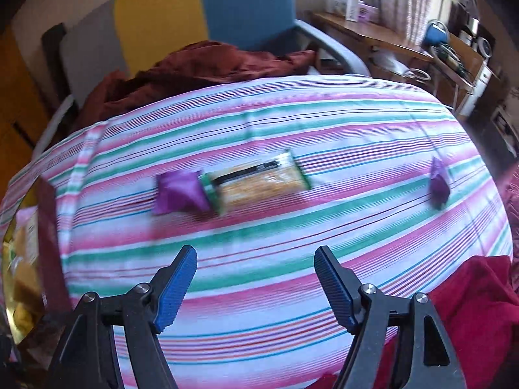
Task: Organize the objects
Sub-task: 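Grasp the cracker packet with right gripper while left grasps the purple wrapper, then carry cracker packet and purple wrapper over the gold tray and release both inside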
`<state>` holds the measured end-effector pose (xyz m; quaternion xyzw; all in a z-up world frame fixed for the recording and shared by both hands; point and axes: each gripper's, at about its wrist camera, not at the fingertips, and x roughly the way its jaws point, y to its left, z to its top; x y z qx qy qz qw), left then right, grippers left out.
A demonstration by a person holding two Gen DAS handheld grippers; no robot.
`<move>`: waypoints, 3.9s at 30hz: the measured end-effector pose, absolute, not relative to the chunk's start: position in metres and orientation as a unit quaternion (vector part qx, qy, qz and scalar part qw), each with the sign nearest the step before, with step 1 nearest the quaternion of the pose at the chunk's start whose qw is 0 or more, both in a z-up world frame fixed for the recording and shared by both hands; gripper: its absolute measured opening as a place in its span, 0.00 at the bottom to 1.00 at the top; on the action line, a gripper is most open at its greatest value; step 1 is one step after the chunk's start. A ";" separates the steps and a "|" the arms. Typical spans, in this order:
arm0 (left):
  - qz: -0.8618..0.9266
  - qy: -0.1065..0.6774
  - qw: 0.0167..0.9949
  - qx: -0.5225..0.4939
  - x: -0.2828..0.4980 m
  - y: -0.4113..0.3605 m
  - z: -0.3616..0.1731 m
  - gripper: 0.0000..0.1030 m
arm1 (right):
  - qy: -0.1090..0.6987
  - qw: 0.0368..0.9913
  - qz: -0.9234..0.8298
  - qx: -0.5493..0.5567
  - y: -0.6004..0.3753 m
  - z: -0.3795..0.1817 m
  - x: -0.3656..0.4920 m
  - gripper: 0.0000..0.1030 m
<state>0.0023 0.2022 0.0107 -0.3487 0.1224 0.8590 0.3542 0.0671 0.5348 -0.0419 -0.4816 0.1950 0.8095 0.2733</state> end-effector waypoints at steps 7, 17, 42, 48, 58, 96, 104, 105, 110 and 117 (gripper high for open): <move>0.835 0.145 0.382 -0.368 0.005 0.237 -0.003 0.82 | 0.266 0.244 0.794 -0.490 0.562 -0.059 0.049 0.75; 0.818 0.158 0.402 -0.380 0.002 0.261 -0.017 0.82 | 0.399 0.257 0.744 -0.471 0.605 -0.102 0.007 0.79; 0.781 0.125 0.418 -0.447 -0.035 0.340 -0.026 0.81 | 0.146 0.183 0.776 -0.586 0.578 -0.107 0.030 0.46; 0.788 0.147 0.403 -0.442 -0.053 0.387 -0.032 0.79 | 0.155 0.182 0.785 -0.572 0.580 -0.109 0.036 0.46; 0.760 0.294 0.416 -0.403 -0.080 0.458 -0.065 0.76 | 0.160 0.178 0.783 -0.574 0.590 -0.105 0.038 0.46; 0.779 0.208 0.405 -0.432 -0.017 0.383 -0.095 0.50 | 0.084 0.092 0.818 -0.562 0.534 -0.104 0.007 0.46; 0.786 0.200 0.385 -0.440 -0.010 0.362 -0.091 0.50 | 0.065 0.098 0.821 -0.559 0.533 -0.108 0.013 0.46; 0.787 0.200 0.383 -0.440 -0.008 0.359 -0.091 0.50 | 0.063 0.100 0.821 -0.559 0.532 -0.108 0.011 0.45; 0.797 0.199 0.378 -0.427 0.001 0.340 -0.078 0.50 | 0.057 0.108 0.817 -0.564 0.528 -0.109 0.008 0.45; 0.815 0.189 0.376 -0.399 0.009 0.318 -0.048 0.50 | 0.040 0.116 0.808 -0.576 0.518 -0.108 0.005 0.45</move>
